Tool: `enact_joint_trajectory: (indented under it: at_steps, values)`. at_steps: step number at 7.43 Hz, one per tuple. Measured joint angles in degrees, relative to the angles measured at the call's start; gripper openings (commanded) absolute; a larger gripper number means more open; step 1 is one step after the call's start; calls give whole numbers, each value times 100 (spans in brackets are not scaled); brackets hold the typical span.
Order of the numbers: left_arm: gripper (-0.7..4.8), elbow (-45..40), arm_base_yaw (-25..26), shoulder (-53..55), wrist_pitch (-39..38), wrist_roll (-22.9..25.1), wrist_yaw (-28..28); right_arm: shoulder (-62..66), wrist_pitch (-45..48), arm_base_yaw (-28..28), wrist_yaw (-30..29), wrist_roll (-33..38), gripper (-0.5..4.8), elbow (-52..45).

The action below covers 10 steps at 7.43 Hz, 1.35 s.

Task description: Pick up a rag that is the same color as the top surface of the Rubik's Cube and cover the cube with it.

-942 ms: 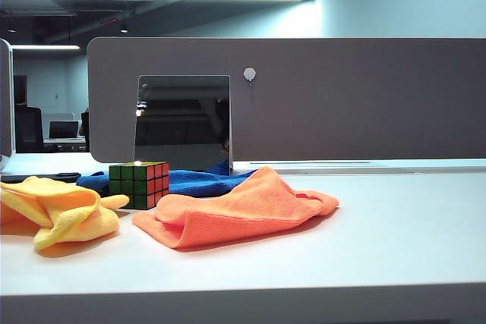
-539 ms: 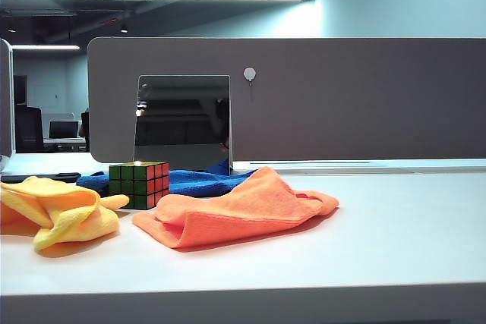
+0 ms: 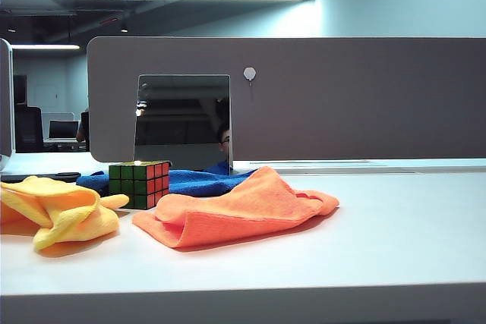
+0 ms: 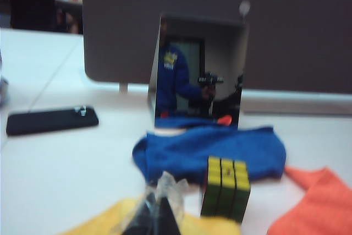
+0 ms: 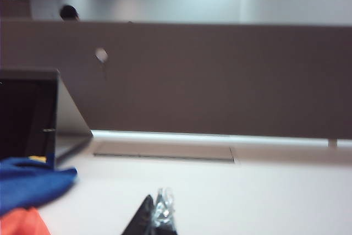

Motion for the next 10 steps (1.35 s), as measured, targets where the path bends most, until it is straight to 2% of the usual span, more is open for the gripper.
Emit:
enact_joint_trajectory:
  at_steps: [1,2,4,6,7,8,9,10]
  values:
    - [-6,686,0,-4,-616,188,-7,26,-1005,0,-494,-195,-6,916]
    - [-6,1209,0,-4,-1440,365,11,350,-1703,0,-1379,-240,-5,1596]
    - [-6,1521,0,-4,-2277,376,33,1445,-2159,4,-2712,-232,-6,2509]
    - [-5,1532,0,-4,-2671,376,133,2288,-2243,9,-3591,-96,-5,2848]
    - [-5,1532,0,-4,-2732,376,164,2538,-2253,85,-3834,-83,-6,2903]
    - [-5,1534,0,-4,-2802,376,166,2841,-2264,428,-3919,-76,-5,2911]
    - [-6,1534,0,-4,-2870,376,166,3230,-2260,1056,-3757,-68,-5,2931]
    - [-5,1534,0,-2,-2966,376,168,3635,-2260,2068,-2857,-173,-5,2933]
